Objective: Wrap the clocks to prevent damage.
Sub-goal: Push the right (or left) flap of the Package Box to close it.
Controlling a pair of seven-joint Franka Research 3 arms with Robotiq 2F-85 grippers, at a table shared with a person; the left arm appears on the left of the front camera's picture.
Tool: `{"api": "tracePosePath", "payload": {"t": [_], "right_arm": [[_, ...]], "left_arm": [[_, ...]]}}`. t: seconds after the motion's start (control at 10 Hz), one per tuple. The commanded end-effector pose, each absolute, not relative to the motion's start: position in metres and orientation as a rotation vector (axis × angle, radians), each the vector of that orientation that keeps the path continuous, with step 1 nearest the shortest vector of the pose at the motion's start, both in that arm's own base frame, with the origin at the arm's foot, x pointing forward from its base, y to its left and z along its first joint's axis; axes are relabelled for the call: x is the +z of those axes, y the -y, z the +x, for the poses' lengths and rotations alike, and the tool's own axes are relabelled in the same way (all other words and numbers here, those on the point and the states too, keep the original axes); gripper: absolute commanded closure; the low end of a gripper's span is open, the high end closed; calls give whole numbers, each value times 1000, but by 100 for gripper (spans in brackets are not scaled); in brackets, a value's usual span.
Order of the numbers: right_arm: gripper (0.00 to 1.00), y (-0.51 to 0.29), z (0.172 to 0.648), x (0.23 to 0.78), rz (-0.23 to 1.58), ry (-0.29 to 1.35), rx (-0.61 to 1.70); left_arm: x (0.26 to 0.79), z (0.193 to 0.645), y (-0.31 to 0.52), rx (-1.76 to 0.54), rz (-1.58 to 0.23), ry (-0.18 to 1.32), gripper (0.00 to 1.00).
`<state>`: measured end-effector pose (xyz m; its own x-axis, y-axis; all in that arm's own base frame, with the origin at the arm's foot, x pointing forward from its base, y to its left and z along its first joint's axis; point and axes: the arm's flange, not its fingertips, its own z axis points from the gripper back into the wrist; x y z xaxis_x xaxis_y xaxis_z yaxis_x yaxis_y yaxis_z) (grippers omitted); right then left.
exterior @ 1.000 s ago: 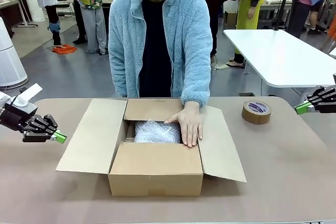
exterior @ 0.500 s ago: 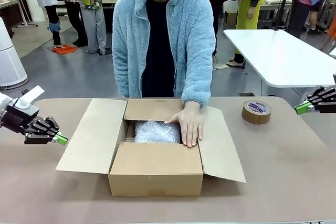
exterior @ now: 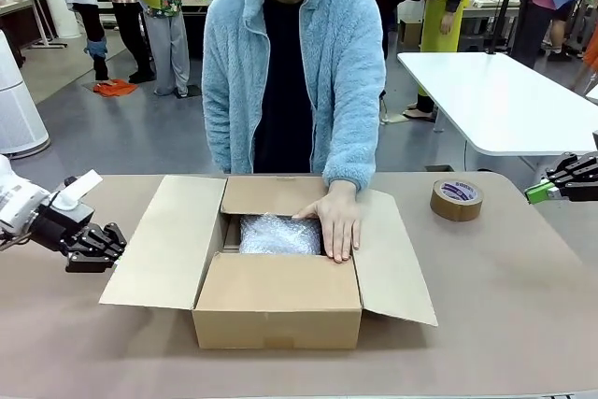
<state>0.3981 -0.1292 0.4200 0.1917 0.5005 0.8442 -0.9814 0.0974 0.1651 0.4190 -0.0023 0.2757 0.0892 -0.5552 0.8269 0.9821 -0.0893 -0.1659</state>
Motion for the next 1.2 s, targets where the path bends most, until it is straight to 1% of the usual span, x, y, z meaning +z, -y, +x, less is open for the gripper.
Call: {"api": "tracePosePath", "payload": {"t": [0.0, 0.2, 0.4, 0.6, 1.1], "right_arm": [[99, 129, 398, 420, 874, 717, 1243], [99, 129, 398, 420, 874, 717, 1243], [99, 129, 398, 420, 874, 717, 1243], [99, 129, 398, 420, 874, 717, 1243], [99, 129, 398, 420, 874, 717, 1243]], "left_arm": [[260, 423, 12, -1433, -945, 664, 100], [250, 427, 19, -1413, -986, 672, 100], [255, 427, 21, -1383, -1051, 779, 100], [261, 429, 27, -1375, -1135, 854, 100], [271, 428, 27, -1355, -1258, 927, 100]]}}
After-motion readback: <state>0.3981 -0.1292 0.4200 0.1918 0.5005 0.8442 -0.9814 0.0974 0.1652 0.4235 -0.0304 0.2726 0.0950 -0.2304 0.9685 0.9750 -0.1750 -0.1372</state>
